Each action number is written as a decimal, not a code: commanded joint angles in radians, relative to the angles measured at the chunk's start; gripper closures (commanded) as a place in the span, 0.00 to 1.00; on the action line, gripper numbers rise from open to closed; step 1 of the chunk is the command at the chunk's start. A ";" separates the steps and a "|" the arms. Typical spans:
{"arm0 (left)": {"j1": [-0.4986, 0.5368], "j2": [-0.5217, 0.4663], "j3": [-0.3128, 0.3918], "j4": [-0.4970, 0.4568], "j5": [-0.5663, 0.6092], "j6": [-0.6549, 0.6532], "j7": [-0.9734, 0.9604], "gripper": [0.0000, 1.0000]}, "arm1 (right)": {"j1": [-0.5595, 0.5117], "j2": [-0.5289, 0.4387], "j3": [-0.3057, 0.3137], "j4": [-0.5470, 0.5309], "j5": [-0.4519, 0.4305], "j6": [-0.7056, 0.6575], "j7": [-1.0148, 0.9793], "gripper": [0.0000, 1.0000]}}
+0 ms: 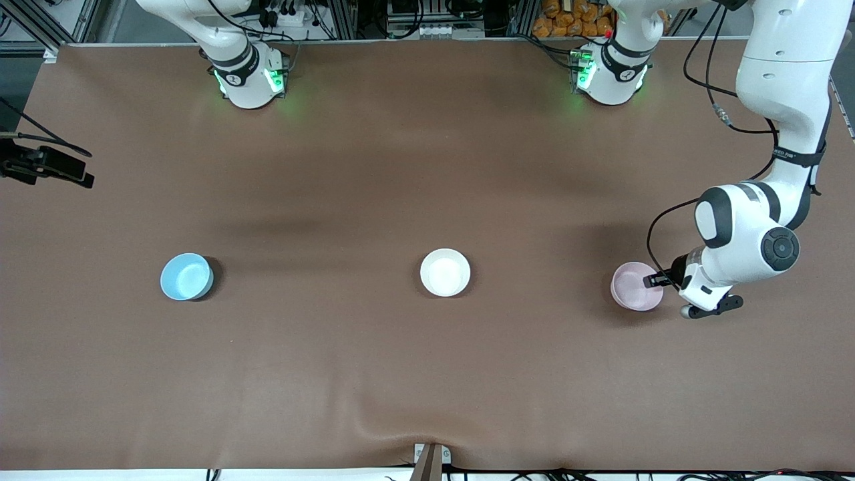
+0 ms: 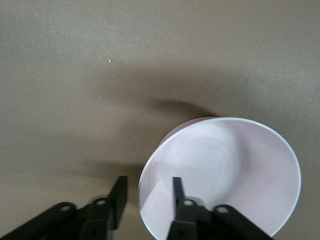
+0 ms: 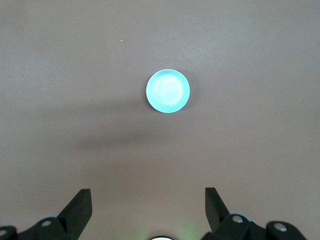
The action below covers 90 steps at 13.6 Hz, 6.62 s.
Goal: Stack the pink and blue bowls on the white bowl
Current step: 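Lower the left gripper onto the pink bowl rim and grasp it, then carry the pink bowl with the left gripper over the white bowl, then release the pink bowl into the white bowl while the right gripper grasps the blue bowl, then lift the blue bowl with the right gripper while the left gripper withdraws, then carry the blue bowl with the right gripper over the stacked bowls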
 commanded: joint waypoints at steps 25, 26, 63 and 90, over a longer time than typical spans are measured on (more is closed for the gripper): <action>-0.217 0.026 -0.395 0.279 -0.113 -0.109 -0.621 1.00 | 0.012 0.080 0.000 0.050 -0.008 0.002 0.003 0.00; -0.228 0.046 -0.395 0.278 -0.111 -0.078 -0.623 1.00 | 0.024 0.120 0.000 0.050 -0.008 0.023 0.000 0.00; -0.033 -0.419 -0.222 0.233 0.173 -0.547 -0.398 0.00 | -0.134 0.731 0.002 0.013 0.078 0.407 -0.471 0.66; 0.107 -0.540 -0.244 0.230 0.174 -0.734 -0.218 0.00 | -0.051 0.679 0.402 0.114 0.125 0.384 -0.115 1.00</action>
